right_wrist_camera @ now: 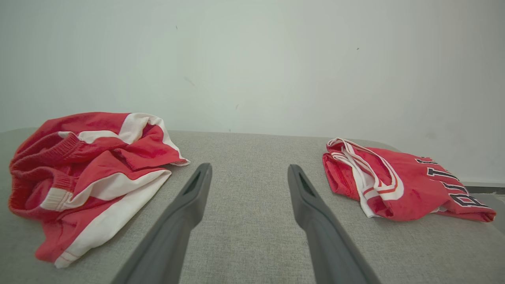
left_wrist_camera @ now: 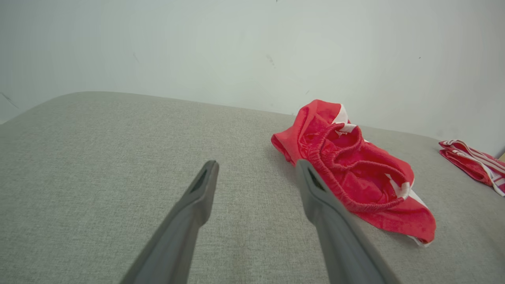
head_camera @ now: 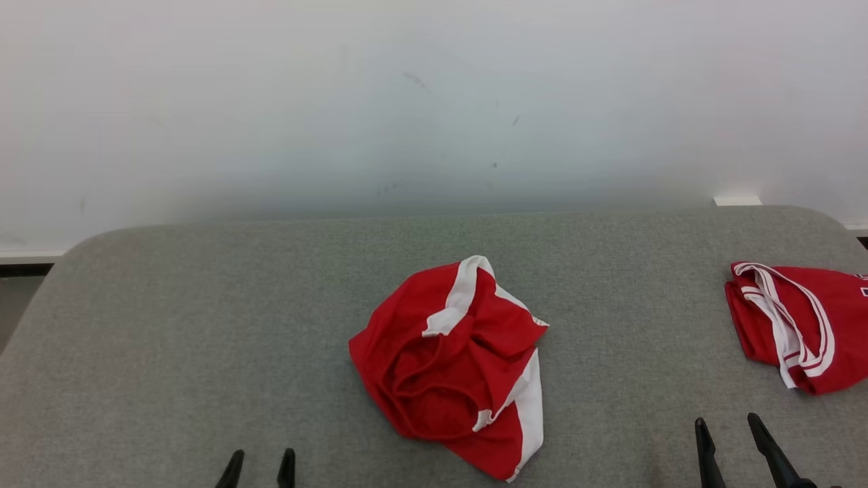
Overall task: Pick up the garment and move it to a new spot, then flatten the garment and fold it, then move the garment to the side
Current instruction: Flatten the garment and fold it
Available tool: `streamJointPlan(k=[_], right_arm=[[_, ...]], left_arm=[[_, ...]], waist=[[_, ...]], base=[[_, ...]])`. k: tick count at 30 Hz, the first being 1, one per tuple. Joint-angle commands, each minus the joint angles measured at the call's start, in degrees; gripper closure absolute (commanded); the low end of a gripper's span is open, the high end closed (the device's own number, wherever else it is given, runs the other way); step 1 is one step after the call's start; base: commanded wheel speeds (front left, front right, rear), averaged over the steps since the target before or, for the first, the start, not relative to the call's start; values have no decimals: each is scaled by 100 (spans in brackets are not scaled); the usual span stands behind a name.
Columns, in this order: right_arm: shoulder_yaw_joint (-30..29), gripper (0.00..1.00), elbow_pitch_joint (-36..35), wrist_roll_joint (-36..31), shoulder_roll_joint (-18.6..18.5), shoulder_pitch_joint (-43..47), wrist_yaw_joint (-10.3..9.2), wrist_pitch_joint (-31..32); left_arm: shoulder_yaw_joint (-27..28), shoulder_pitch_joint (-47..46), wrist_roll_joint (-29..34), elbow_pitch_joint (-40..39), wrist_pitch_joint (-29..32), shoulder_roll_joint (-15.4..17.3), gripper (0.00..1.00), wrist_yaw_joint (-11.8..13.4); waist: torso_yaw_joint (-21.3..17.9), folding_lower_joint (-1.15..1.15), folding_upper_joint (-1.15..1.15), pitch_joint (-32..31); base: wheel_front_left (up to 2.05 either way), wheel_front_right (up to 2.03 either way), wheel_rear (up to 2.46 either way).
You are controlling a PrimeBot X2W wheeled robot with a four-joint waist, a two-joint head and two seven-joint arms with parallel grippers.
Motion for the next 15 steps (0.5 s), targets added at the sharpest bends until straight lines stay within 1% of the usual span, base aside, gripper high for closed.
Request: streamJointPlan(k=[1,6,15], right_arm=[[7,0,43,70,-6,73,-14,-14],[52,0,119,114,-5,46,-14,-14],[127,0,191,91,-4,-65,-14,-14]], left_arm=[[55,70,103,11,0,-23,0,-40],[236,113,206,4,0,-117,0,-141],[312,33,370,-25,0,-189,0,-236]], waist=[[-23,0,0,-6],[-72,0,0,3],[-172,0,0,64]], base=[[0,0,0],[0,0,0],[0,0,0]])
